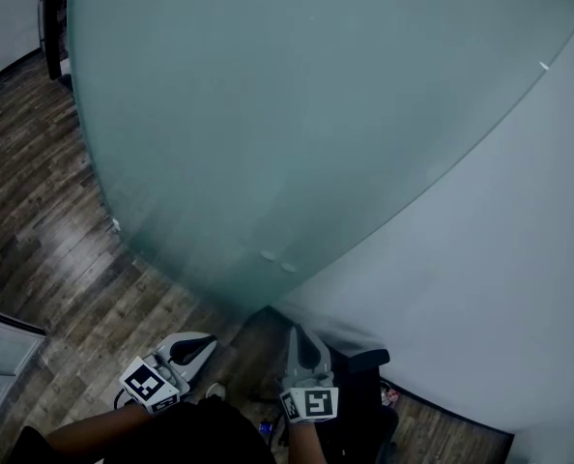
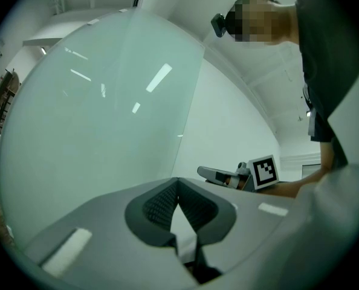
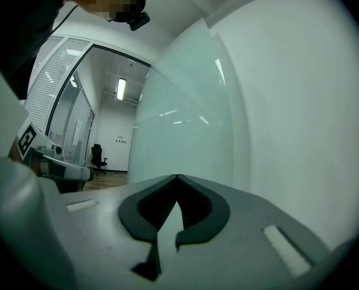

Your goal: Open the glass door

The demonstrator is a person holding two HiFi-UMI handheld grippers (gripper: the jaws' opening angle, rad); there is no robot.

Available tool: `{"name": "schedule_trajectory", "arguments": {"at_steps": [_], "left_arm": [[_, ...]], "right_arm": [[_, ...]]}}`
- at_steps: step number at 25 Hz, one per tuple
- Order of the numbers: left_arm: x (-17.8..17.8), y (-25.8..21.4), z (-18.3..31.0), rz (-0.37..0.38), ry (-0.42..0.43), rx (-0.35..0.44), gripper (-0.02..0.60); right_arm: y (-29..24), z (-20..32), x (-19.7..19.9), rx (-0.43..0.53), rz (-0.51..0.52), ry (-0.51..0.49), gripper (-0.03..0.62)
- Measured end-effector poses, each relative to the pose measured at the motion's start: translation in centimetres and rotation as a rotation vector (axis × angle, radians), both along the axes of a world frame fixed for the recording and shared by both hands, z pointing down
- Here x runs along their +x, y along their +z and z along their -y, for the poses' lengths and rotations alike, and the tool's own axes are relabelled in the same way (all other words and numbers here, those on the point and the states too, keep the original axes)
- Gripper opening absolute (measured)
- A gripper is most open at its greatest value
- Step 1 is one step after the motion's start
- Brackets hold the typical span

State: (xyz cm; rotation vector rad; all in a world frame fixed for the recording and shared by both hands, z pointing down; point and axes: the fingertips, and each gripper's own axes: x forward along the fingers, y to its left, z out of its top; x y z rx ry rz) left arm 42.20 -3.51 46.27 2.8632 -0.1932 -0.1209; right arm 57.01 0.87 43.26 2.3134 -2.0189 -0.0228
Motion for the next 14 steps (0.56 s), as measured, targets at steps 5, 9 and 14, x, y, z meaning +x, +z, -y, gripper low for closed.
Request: {"name": "schedule_trajectory", "arguments": {"at_steps": [5,9,14], "left_arm": [[0.0,-0.4,0.3,-0.006,-0.006,0.003,-0.002],[0.0,0.0,0.2,-0.009,-0.009,-0.024,-0.002],[-0.1,-0.1,1.1,-0.018,-0.027,-0.019,-0.002]], "right_arm": [[-0.6,0.2,0.1,-0.002,-0.003,0.002,0.0],[-0.6,-0.2,0.4,0.006,0.008,0.01,0.0],[-0.8,1.0,0.6,0.028,0.038,0.0,0.0]]}}
